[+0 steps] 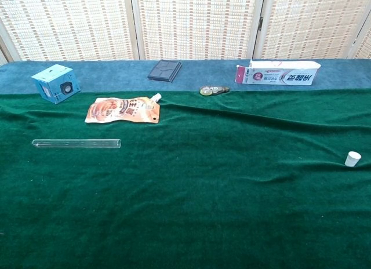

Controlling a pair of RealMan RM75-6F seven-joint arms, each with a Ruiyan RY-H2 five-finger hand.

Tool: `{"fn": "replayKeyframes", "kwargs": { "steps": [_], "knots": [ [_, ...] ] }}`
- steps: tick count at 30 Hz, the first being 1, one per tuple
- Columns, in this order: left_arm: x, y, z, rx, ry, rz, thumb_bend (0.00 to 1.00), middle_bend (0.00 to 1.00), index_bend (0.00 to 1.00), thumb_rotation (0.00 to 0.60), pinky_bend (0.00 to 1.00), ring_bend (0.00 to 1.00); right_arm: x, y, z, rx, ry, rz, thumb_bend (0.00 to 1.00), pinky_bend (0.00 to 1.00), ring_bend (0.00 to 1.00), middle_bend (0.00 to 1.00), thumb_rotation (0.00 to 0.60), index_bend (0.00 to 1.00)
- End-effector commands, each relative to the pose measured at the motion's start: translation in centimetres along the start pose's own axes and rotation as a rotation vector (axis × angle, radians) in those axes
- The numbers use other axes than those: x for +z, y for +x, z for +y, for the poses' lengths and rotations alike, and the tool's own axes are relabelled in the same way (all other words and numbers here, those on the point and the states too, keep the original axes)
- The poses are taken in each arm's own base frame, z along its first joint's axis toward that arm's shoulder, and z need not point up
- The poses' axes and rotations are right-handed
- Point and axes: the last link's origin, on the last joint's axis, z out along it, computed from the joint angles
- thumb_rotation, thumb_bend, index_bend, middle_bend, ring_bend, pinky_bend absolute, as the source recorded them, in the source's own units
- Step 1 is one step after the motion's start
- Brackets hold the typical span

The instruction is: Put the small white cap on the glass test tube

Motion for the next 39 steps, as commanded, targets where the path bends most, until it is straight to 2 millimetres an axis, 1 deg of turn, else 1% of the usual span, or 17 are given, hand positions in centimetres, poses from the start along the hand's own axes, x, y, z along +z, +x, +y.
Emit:
{"fn": "replayKeyframes", "kwargs": {
  "steps": [1, 5, 7, 8, 12, 15, 25, 36, 39],
  "knots": [
    [0.0, 0.1, -0.1, -0.001, 0.003, 0.004, 0.41, 0.27, 0.31, 0.600, 0.00, 0.18, 0.5, 0.4, 0.0, -0.026, -0.013, -0.008, 0.22, 1.00, 1.00, 0.90, 0.529, 0.15],
    [-0.1, 0.1, 0.0, 0.002, 0.001, 0.006, 0.41, 0.27, 0.31, 0.600, 0.00, 0.18, 1.2, -0.2, -0.1, -0.084, 0.004, -0.031, 0.22, 1.00, 1.00, 0.92, 0.550, 0.15],
    [-0.1, 0.2, 0.0, 0.001, 0.000, 0.006, 0.41, 0.27, 0.31, 0.600, 0.00, 0.18, 1.7, -0.6, -0.3, -0.090, 0.018, -0.041, 0.22, 1.00, 1.00, 0.93, 0.552, 0.18],
    [-0.1, 0.2, 0.0, 0.001, 0.000, 0.005, 0.41, 0.27, 0.31, 0.600, 0.00, 0.18, 1.9, -0.8, -0.4, -0.094, 0.025, -0.044, 0.22, 1.00, 1.00, 0.94, 0.553, 0.22],
    [-0.1, 0.1, 0.1, 0.003, 0.001, 0.003, 0.41, 0.27, 0.31, 0.600, 0.00, 0.18, 2.9, -1.5, -0.4, -0.149, 0.044, -0.057, 0.30, 1.00, 1.00, 0.96, 0.555, 0.32],
    [-0.1, 0.1, 0.0, 0.006, 0.004, 0.001, 0.41, 0.27, 0.31, 0.600, 0.00, 0.18, 3.6, -2.1, -0.6, -0.176, 0.050, -0.069, 0.33, 1.00, 1.00, 0.96, 0.553, 0.35],
    [0.1, 0.0, 0.1, 0.011, 0.005, -0.008, 0.41, 0.26, 0.30, 0.600, 0.00, 0.18, 5.3, -3.5, -0.9, -0.185, 0.051, -0.108, 0.37, 1.00, 1.00, 0.97, 0.555, 0.39],
    [0.2, -0.2, 0.0, 0.010, 0.007, -0.015, 0.41, 0.26, 0.30, 0.600, 0.00, 0.18, 6.1, -4.4, -1.3, -0.190, 0.055, -0.141, 0.43, 1.00, 1.00, 0.97, 0.556, 0.40],
    [0.2, -0.2, -0.1, 0.009, 0.011, -0.014, 0.41, 0.26, 0.30, 0.600, 0.00, 0.18, 6.3, -4.5, -1.3, -0.193, 0.052, -0.145, 0.43, 1.00, 1.00, 0.97, 0.555, 0.41]
  ]
}}
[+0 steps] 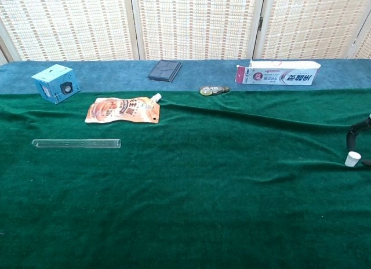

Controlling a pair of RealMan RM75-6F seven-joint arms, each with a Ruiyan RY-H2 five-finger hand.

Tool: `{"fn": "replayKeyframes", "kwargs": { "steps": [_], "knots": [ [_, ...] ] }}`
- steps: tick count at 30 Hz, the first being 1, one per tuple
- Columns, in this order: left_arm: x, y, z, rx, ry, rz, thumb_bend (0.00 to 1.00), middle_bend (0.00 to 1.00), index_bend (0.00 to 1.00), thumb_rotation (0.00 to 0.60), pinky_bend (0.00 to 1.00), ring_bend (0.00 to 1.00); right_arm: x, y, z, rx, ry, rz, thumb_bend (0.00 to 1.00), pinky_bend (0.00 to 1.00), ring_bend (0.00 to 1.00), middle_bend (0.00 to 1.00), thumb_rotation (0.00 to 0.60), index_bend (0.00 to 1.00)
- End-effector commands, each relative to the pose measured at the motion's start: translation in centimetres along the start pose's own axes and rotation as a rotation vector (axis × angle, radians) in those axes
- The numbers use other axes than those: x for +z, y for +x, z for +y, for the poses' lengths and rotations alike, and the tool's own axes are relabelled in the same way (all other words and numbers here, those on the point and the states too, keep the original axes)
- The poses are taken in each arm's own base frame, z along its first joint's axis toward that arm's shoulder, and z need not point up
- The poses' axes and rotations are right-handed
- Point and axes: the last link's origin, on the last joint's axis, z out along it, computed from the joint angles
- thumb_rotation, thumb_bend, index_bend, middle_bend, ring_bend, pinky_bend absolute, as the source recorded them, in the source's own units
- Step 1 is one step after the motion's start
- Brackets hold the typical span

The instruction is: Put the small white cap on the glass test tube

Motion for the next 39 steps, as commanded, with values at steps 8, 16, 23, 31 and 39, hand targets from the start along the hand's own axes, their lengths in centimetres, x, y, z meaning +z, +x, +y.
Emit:
{"fn": "replayKeyframes", "kwargs": {
  "steps": [8, 16, 23, 31, 39],
  "knots": [
    [0.0, -0.2, -0.1, -0.002, 0.003, -0.007, 0.41, 0.26, 0.30, 0.600, 0.00, 0.18, 0.3, -0.2, 0.0, -0.005, -0.007, -0.012, 0.45, 1.00, 1.00, 0.97, 0.557, 0.42],
    [0.0, -0.2, -0.2, -0.001, 0.006, -0.009, 0.41, 0.26, 0.30, 0.600, 0.00, 0.18, 0.6, -0.1, -0.1, -0.007, -0.010, -0.012, 0.45, 1.00, 1.00, 0.97, 0.555, 0.44],
    [0.0, -0.3, -0.3, 0.000, 0.007, -0.011, 0.41, 0.26, 0.30, 0.600, 0.00, 0.18, 0.9, -0.2, -0.2, -0.006, -0.012, -0.015, 0.46, 1.00, 1.00, 0.97, 0.557, 0.46],
    [0.1, -0.3, -0.3, 0.004, 0.007, -0.013, 0.41, 0.26, 0.30, 0.600, 0.00, 0.18, 1.1, 0.0, -0.3, 0.002, -0.015, -0.007, 0.55, 1.00, 1.00, 0.98, 0.577, 0.55],
    [2.1, 0.4, 0.4, 0.015, -0.061, -0.016, 0.41, 0.26, 0.31, 0.600, 0.00, 0.19, -0.3, 2.7, -0.5, 0.123, 0.018, 0.099, 0.63, 1.00, 1.00, 1.00, 0.600, 0.65]
  ]
}}
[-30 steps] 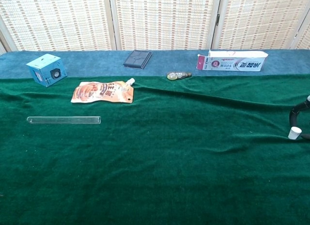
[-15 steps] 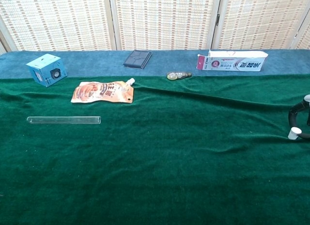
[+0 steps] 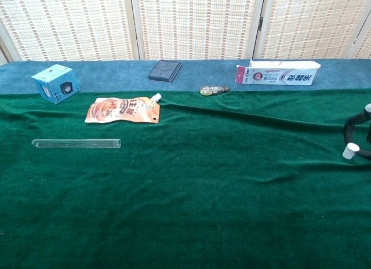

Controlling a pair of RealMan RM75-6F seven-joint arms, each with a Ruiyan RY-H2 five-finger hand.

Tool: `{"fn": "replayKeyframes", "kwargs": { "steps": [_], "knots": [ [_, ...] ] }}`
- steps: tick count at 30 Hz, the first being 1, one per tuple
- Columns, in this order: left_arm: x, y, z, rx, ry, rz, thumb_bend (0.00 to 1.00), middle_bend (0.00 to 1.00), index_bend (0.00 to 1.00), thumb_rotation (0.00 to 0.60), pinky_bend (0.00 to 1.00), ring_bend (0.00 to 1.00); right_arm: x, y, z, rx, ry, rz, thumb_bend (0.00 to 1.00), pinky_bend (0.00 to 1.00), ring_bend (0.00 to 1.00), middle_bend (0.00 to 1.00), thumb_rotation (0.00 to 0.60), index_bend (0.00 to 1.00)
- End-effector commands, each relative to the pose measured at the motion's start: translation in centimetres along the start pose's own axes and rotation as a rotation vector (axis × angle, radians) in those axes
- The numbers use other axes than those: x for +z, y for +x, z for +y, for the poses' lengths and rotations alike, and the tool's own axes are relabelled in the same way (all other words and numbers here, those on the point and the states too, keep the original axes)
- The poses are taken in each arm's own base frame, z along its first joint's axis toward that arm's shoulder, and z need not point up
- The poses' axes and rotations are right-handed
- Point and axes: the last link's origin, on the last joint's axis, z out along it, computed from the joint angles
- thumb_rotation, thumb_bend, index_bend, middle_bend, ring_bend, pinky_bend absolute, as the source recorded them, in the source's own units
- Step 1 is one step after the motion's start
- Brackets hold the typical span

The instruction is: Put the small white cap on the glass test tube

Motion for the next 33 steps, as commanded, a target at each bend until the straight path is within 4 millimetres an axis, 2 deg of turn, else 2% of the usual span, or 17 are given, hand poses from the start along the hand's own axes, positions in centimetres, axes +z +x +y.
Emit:
{"fn": "replayKeyframes", "kwargs": {
  "steps": [1, 5, 8, 11, 13, 15, 19, 25, 33],
  "knots": [
    [1.4, 0.5, 0.4, 0.000, -0.041, -0.005, 0.41, 0.26, 0.31, 0.600, 0.00, 0.20, -1.1, 2.0, -0.2, 0.074, 0.031, 0.073, 0.63, 1.00, 1.00, 1.00, 0.600, 0.65],
    [3.9, 1.1, 1.0, 0.023, -0.087, -0.005, 0.41, 0.28, 0.34, 0.600, 0.00, 0.23, -2.7, 4.2, -0.3, 0.125, 0.068, 0.146, 0.64, 1.00, 1.00, 1.00, 0.600, 0.67],
    [5.9, 1.6, 2.0, 0.020, -0.122, -0.004, 0.42, 0.36, 0.36, 0.600, 0.04, 0.29, -3.8, 5.7, -0.3, 0.154, 0.088, 0.186, 0.64, 1.00, 1.00, 1.00, 0.600, 0.67],
    [8.0, 1.8, 3.3, 0.032, -0.164, 0.011, 0.43, 0.44, 0.39, 0.600, 0.21, 0.38, -4.9, 6.8, -0.3, 0.180, 0.104, 0.213, 0.64, 1.00, 1.00, 1.00, 0.600, 0.67],
    [9.4, 1.6, 4.2, 0.039, -0.186, 0.000, 0.43, 0.50, 0.41, 0.600, 0.41, 0.44, -5.5, 7.3, -0.3, 0.188, 0.111, 0.226, 0.64, 1.00, 1.00, 1.00, 0.600, 0.67],
    [10.6, 1.3, 5.2, 0.060, -0.204, -0.020, 0.43, 0.55, 0.42, 0.600, 0.52, 0.48, -6.0, 7.5, -0.2, 0.188, 0.112, 0.235, 0.64, 1.00, 1.00, 1.00, 0.600, 0.67],
    [12.5, 0.3, 7.1, 0.095, -0.224, -0.068, 0.43, 0.65, 0.42, 0.600, 0.64, 0.57, -6.6, 7.5, 0.1, 0.193, 0.106, 0.238, 0.64, 1.00, 1.00, 1.00, 0.600, 0.67],
    [14.3, -2.1, 9.2, 0.110, -0.195, -0.169, 0.43, 0.76, 0.43, 0.600, 0.71, 0.66, -7.0, 7.1, 0.8, 0.203, 0.088, 0.239, 0.64, 1.00, 1.00, 1.00, 0.600, 0.67],
    [14.7, -4.6, 11.2, 0.159, -0.178, -0.227, 0.42, 0.79, 0.43, 0.600, 0.72, 0.68, -7.0, 6.7, 1.6, 0.203, 0.062, 0.237, 0.64, 1.00, 1.00, 1.00, 0.600, 0.67]
  ]
}}
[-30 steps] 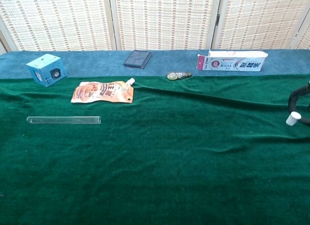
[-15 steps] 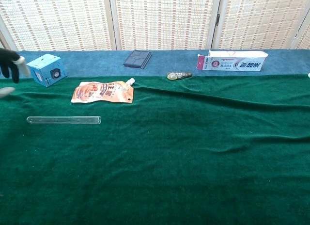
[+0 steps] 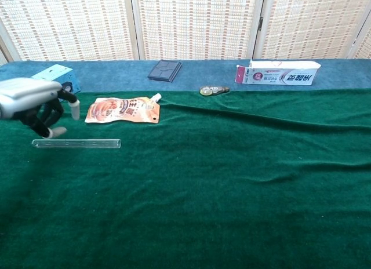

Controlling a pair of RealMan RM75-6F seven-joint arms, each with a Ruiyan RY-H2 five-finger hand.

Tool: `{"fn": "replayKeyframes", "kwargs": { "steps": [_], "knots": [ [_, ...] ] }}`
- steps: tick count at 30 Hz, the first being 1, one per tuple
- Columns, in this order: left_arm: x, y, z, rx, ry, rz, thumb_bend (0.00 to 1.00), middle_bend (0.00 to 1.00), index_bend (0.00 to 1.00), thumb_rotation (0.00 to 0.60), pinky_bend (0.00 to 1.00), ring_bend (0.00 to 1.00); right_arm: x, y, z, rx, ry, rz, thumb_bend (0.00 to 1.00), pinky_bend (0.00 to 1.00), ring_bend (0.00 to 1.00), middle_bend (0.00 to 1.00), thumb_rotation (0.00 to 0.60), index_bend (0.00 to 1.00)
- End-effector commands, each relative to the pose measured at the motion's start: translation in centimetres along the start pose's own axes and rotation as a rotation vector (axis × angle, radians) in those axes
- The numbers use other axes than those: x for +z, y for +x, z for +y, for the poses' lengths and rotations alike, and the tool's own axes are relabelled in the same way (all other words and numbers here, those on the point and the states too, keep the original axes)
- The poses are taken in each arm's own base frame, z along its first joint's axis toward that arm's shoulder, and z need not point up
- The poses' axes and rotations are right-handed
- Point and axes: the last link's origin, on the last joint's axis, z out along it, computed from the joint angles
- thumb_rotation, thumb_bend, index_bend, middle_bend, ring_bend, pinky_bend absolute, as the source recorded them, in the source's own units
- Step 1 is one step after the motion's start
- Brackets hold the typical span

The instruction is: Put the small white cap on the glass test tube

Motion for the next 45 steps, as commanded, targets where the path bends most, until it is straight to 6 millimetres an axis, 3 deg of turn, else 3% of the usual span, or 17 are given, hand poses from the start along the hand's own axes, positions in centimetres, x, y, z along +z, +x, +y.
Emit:
{"fn": "replayKeyframes", "kwargs": {
  "steps": [1, 13, 36, 45],
  "knots": [
    [0.5, -0.9, 1.0, 0.030, -0.002, -0.014, 0.42, 0.79, 0.43, 0.600, 0.72, 0.68, 0.0, 0.0, 0.2, -0.001, -0.006, 0.000, 0.64, 1.00, 1.00, 1.00, 0.600, 0.67],
    [1.7, -3.0, 1.2, 0.026, 0.083, -0.030, 0.38, 0.81, 0.46, 0.600, 0.73, 0.71, 0.2, -0.5, 0.4, -0.004, -0.013, -0.024, 0.64, 1.00, 1.00, 1.00, 0.600, 0.67],
    [2.7, -4.3, 1.1, 0.037, 0.126, -0.022, 0.35, 0.89, 0.56, 0.600, 0.79, 0.78, 0.5, -0.9, 0.9, -0.003, -0.030, -0.043, 0.64, 1.00, 1.00, 1.00, 0.600, 0.67],
    [3.0, -4.4, 1.0, 0.035, 0.128, -0.028, 0.40, 0.90, 0.57, 0.600, 0.79, 0.79, 0.7, -1.1, 0.9, -0.004, -0.031, -0.052, 0.64, 1.00, 1.00, 1.00, 0.600, 0.67]
  ]
}}
